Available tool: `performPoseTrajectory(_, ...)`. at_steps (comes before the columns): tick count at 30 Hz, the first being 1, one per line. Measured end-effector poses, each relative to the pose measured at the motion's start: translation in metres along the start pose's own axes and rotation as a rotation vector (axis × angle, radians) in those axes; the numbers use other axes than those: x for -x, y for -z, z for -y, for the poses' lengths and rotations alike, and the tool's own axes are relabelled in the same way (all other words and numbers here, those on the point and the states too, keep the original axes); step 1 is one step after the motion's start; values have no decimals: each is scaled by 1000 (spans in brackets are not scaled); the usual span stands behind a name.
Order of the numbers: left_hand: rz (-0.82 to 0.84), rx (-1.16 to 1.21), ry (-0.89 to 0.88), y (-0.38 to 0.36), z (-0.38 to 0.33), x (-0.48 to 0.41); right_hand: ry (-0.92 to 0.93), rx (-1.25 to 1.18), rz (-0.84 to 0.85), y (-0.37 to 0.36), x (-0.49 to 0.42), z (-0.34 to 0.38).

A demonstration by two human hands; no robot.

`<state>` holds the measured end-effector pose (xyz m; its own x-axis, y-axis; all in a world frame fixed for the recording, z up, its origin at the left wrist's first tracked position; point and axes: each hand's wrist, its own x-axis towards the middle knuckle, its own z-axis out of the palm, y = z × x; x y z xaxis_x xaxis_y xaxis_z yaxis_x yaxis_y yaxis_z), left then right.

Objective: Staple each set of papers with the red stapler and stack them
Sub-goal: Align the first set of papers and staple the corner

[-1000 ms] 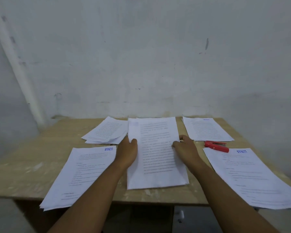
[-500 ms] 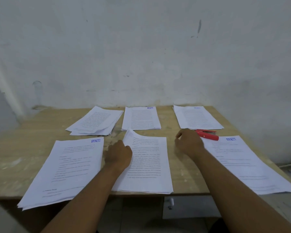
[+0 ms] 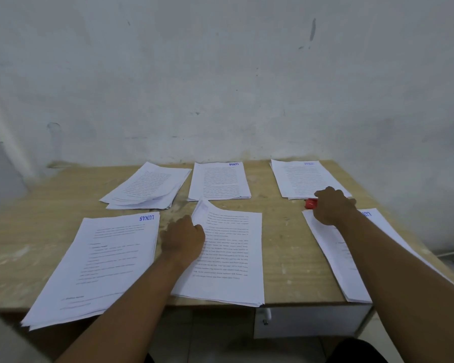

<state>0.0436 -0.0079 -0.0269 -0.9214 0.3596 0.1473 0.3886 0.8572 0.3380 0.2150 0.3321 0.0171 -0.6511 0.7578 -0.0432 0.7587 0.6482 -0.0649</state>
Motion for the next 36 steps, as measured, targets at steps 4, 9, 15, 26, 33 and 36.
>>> performPoseTrajectory(4,24,35,-16,4,1,0,11,-18,-7,-8,-8,-10)
performPoseTrajectory(9,118,157,-89,18,0,-7,36,-172,-283,-8,-8,-5)
performPoseTrajectory(15,187,204,-164,54,-8,-19,71,-1188,-137,16,24,61)
performPoseTrajectory(26,318,292,-323,74,-9,-10,-48,-1762,516,37,65,122)
performPoseTrajectory(33,366,350,-368,80,-12,0,-12,-1781,564,45,65,124)
performPoseTrajectory(36,392,336,-402,84,-15,5,38,-1773,549,50,68,124)
